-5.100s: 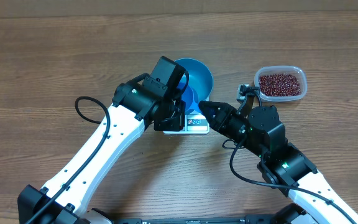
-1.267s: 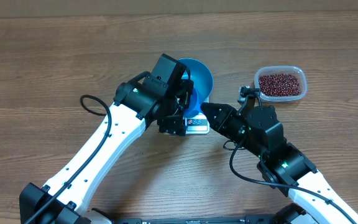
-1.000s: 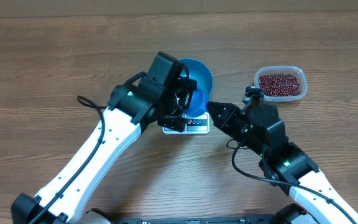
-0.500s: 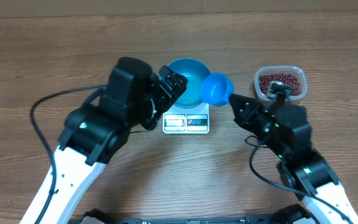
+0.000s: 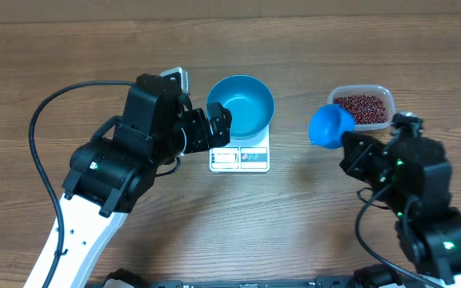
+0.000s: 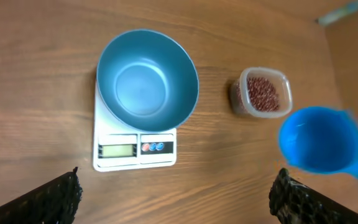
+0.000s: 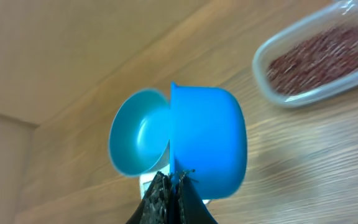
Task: Scoop item into bowl and weigh 150g on scale
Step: 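Open the left gripper and pull the scoop away with the right gripper, then lower the scoop with the right gripper into the red bean tub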
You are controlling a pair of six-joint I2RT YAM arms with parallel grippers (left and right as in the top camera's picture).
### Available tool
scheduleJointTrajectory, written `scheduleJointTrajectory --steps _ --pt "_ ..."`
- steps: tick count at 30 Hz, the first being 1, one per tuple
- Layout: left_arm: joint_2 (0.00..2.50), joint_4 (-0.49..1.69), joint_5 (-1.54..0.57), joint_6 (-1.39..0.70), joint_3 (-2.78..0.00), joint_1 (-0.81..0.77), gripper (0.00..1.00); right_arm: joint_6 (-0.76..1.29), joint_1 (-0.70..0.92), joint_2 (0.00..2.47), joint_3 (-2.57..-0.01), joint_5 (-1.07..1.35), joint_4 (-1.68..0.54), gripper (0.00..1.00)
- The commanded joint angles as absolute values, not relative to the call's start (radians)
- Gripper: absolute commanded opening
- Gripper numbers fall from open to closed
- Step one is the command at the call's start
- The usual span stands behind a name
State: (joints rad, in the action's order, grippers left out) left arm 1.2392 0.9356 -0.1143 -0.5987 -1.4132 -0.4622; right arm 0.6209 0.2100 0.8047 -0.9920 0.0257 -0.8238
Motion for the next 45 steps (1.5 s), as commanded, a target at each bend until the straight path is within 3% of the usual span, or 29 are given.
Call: scheduleJointTrajectory --steps 1,12,19,29,36,45 --pt "1.228 0.937 -0.093 -0.430 -1.430 -0.458 0.99 0.527 0.200 0.851 -1.142 -0.106 -0.915 0.04" --pt "1.230 0.939 -0.093 -0.430 -1.430 -0.458 0.99 0.377 0.200 1.209 -1.613 -0.288 -1.312 0.04" --pt "1.230 0.939 -0.093 -0.430 -1.430 -0.458 0.99 0.331 0.201 1.423 -1.733 -0.464 -1.444 0.04" --pt "1.230 0.939 -0.093 -0.430 -1.430 -0.458 1.00 0.296 0.201 1.547 -1.737 -0.616 -1.354 0.04" --pt "1.230 0.939 -0.094 -0.430 -1.429 -0.458 1.00 0.253 0.200 1.551 -1.734 -0.601 -1.181 0.04" --pt "1.230 0.939 -0.094 -0.430 -1.429 -0.458 1.00 0.248 0.201 1.620 -1.734 -0.597 -1.169 0.04"
